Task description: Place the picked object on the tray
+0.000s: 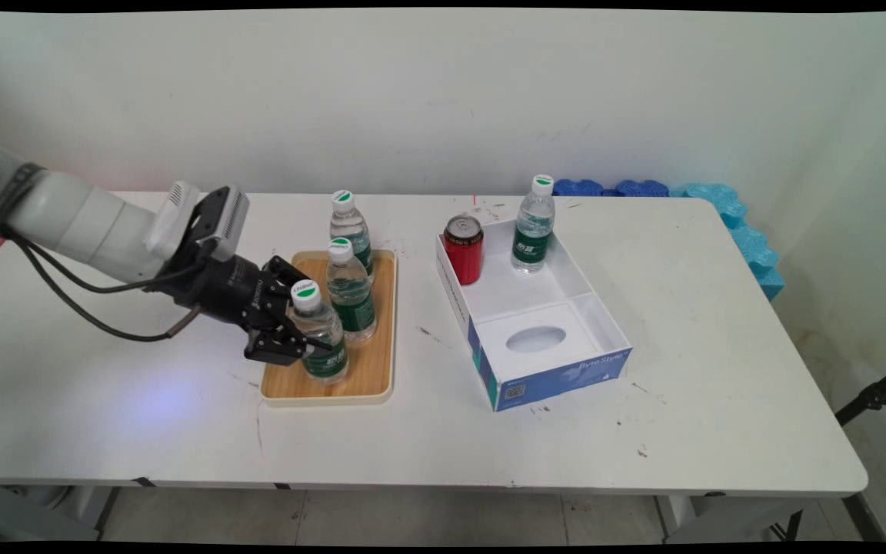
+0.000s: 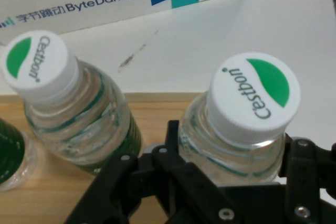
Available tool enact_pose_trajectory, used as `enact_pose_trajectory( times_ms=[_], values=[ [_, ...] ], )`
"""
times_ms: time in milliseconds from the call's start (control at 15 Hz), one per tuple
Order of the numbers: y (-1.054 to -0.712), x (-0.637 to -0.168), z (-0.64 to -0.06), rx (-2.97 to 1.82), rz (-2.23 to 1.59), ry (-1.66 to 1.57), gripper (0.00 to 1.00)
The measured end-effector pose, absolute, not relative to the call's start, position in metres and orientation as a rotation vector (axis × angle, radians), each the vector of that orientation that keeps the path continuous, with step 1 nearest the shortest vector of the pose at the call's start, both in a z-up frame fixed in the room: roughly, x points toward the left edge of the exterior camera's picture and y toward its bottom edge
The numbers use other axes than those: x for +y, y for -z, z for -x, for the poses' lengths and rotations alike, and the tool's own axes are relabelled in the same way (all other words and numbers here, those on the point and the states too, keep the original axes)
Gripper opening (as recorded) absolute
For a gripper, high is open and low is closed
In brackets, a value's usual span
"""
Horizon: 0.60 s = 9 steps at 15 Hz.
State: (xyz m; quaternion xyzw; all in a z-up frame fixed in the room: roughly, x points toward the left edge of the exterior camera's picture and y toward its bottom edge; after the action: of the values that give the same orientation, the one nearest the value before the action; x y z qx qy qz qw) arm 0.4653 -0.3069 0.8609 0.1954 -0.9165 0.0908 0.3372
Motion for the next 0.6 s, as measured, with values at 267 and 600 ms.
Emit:
enact_pose_trajectory(
  times_ms=[267, 600],
  values=[
    [-0.847, -0.31, -0.467, -2.389, -0.525, -0.238, 0.0],
    [-0.837, -0.313, -0.47, -2.386, -0.538, -0.237, 1.0]
  ],
)
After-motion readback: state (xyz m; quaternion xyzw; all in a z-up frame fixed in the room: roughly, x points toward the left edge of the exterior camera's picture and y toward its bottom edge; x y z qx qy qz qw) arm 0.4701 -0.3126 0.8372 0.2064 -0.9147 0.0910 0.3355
